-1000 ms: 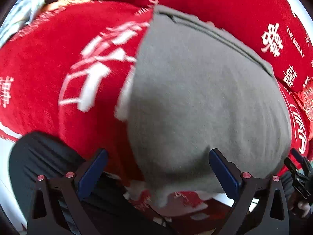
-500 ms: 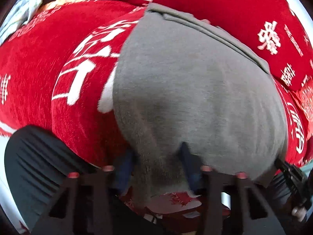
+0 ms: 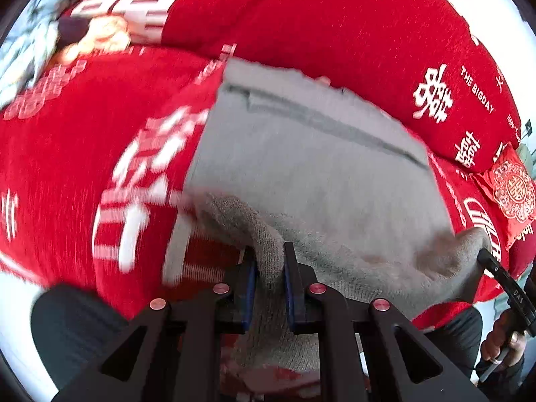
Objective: Fold small clothes
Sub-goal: 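Lay the hem over the collar with both grippers, folding the sweater in half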
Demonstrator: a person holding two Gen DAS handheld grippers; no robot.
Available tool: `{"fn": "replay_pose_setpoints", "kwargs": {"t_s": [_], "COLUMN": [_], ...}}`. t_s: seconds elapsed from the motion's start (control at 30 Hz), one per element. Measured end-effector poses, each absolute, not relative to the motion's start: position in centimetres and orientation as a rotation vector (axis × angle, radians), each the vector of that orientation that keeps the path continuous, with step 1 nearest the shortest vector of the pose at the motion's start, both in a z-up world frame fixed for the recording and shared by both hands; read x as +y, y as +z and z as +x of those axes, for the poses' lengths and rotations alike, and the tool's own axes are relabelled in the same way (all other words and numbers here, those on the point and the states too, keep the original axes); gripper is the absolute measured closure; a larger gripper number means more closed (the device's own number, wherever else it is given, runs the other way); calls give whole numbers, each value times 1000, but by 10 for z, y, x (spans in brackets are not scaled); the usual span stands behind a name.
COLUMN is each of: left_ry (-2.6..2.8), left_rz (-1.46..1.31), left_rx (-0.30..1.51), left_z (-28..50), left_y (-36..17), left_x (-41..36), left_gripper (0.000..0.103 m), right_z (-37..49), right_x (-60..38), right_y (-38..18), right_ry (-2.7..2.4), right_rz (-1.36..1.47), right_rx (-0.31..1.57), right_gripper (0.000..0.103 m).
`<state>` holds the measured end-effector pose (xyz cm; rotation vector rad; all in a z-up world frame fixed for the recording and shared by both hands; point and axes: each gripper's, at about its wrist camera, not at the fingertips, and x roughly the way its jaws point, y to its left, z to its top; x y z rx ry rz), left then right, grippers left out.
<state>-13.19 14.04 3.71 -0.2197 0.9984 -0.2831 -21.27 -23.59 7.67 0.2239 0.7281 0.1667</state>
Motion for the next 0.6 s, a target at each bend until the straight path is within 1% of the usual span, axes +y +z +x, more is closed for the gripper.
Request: {"fn": "replay_pose_setpoints", "kwargs": {"t_s": [0.07, 0.23, 0.37, 0.4, 0.43, 0.47, 0.5, 0.53, 0.57, 0.6], "left_ry": [-271, -262, -267, -276, -286, -295, -288, -270, -270, -282], "left_rz": [-203, -255, -258, -263, -273, -292, -309, -310, -294, -285], "left_rx": [972, 1016, 1038, 1040, 1049, 1048, 1020, 987, 970, 971], "left_z": [-113, -62, -59, -62, -64, -69, -75, -82, -89, -94], "left_y": [43, 30, 21, 22, 22, 24, 28, 32, 36, 37], "left_x": [136, 130, 127, 129, 131, 134, 137, 139, 140, 140], "left_gripper": [87, 87, 84, 65, 25, 9, 3, 3, 3, 3], "right_z": [-192, -146, -132, -134, -137, -141, -145, -150, -157, -163], "right_x": [-237, -241, -239, -241, -245, -249, -252, -255, -257, -259], "right_y": [81, 72, 55, 52, 50, 49, 48, 48, 49, 50], "right_ry": [148, 125, 128, 130, 136, 143, 145, 140, 132, 131], "right_rz": [222, 241, 248, 266, 292, 314, 328, 334, 336, 341], "right_rx": [710, 752, 819, 826, 830, 829, 830, 829, 825, 818], "right_gripper": [97, 97, 96, 96, 94, 93, 88, 78, 72, 59]}}
